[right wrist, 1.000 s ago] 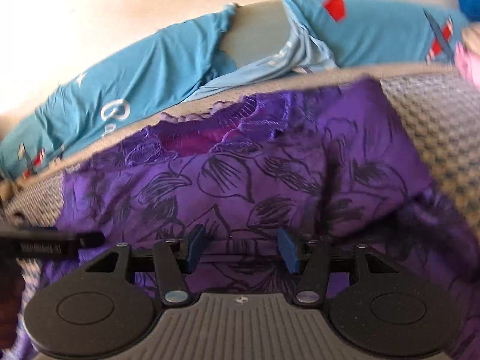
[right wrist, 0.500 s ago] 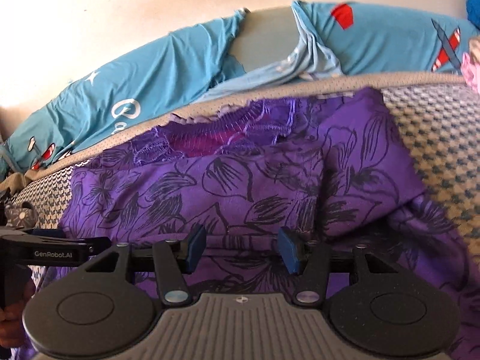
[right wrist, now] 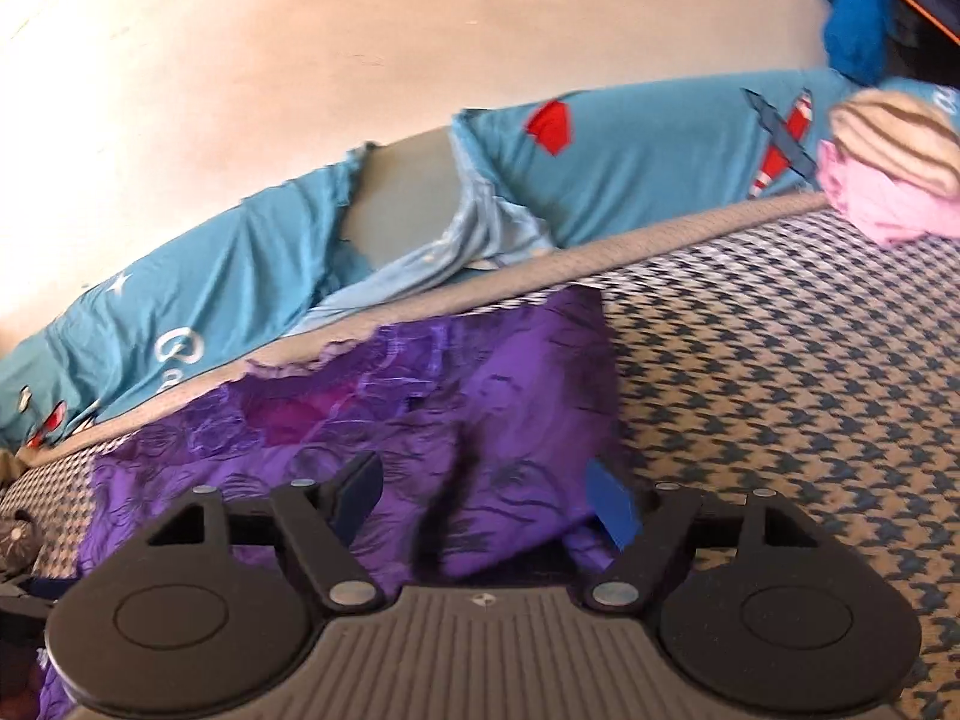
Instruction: Fold clothes
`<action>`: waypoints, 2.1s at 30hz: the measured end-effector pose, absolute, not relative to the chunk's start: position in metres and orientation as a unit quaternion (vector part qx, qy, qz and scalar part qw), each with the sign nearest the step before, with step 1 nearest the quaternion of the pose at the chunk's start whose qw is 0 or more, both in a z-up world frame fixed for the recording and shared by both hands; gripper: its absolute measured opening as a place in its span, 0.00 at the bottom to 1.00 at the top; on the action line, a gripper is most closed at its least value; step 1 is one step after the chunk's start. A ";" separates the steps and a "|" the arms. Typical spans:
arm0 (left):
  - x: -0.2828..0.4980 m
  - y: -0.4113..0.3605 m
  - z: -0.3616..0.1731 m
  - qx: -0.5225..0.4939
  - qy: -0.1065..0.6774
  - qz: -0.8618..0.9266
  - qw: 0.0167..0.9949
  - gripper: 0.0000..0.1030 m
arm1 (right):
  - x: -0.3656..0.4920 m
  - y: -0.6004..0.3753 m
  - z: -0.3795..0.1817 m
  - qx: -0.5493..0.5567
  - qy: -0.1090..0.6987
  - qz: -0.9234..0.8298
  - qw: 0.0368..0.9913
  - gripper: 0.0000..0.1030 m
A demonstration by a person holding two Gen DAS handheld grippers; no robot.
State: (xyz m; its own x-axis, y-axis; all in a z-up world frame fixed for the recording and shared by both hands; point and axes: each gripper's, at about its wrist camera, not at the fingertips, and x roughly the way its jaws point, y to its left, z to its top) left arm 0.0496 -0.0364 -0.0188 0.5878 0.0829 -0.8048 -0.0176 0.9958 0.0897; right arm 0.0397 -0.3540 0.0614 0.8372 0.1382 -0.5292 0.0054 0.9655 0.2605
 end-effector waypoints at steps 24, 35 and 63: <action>0.052 -0.038 -0.021 0.039 0.453 0.027 0.890 1.00 | 0.068 -0.371 0.024 0.236 0.325 0.065 0.913 0.99; 0.050 -0.037 -0.021 0.040 0.451 0.025 0.891 1.00 | 0.075 -0.342 0.018 0.115 0.319 0.034 0.940 0.98; 0.049 -0.039 -0.018 0.041 0.451 0.030 0.891 1.00 | 0.075 -0.318 0.022 0.079 0.297 0.023 0.951 0.25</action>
